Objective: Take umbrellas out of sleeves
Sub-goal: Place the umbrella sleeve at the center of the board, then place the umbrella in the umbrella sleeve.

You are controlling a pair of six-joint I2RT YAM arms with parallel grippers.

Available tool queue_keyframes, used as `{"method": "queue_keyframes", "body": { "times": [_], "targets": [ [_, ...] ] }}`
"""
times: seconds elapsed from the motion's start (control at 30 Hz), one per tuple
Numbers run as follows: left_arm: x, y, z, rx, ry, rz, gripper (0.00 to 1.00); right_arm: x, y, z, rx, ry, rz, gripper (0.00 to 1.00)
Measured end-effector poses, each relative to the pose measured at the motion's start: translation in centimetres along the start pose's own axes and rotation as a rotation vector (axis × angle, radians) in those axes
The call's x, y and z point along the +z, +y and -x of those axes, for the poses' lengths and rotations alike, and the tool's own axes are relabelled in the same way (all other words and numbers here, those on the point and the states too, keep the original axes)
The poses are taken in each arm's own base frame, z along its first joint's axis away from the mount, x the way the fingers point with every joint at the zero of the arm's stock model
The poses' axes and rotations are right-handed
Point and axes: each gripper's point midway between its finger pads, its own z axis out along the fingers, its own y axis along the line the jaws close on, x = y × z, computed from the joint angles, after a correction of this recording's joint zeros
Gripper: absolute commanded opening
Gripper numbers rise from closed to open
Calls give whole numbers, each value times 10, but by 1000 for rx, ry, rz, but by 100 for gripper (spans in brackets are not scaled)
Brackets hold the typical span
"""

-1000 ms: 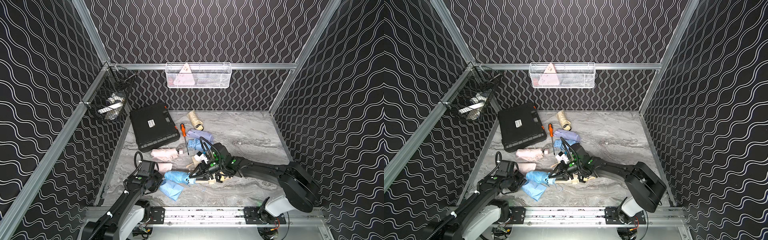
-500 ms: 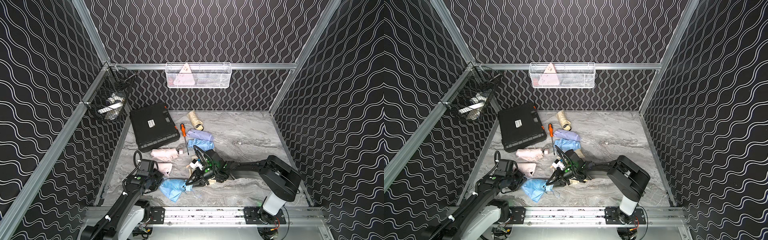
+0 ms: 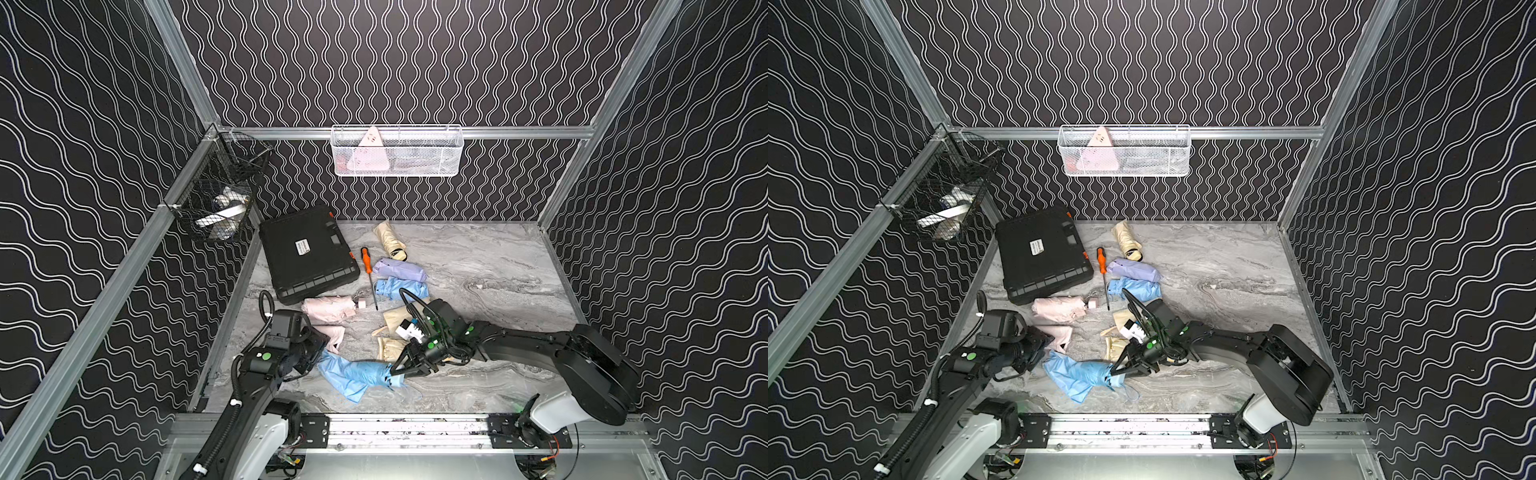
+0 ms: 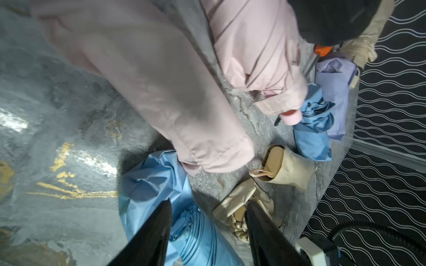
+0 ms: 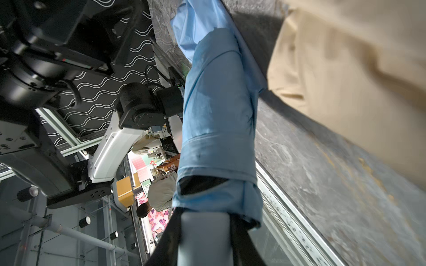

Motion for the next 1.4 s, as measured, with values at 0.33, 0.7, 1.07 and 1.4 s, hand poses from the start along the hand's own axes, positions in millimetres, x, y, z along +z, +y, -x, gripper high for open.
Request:
{"method": "queue_keyframes", "body": {
  "times": [0.33, 0.7, 1.07, 1.4],
  "targets": [
    [-50, -60, 14, 246, -39, -79, 70, -9, 70, 3, -149, -30, 68, 0],
    [-104, -92, 22, 404, -128, -136, 72, 37, 58, 21, -106, 16, 47, 0],
    [-102, -88, 17, 434, -102, -129, 73, 55, 44, 38, -90, 17, 48, 0],
    [-91, -83, 10, 456, -70, -123, 74, 65, 11, 33, -97, 40, 7, 11]
  ]
}}
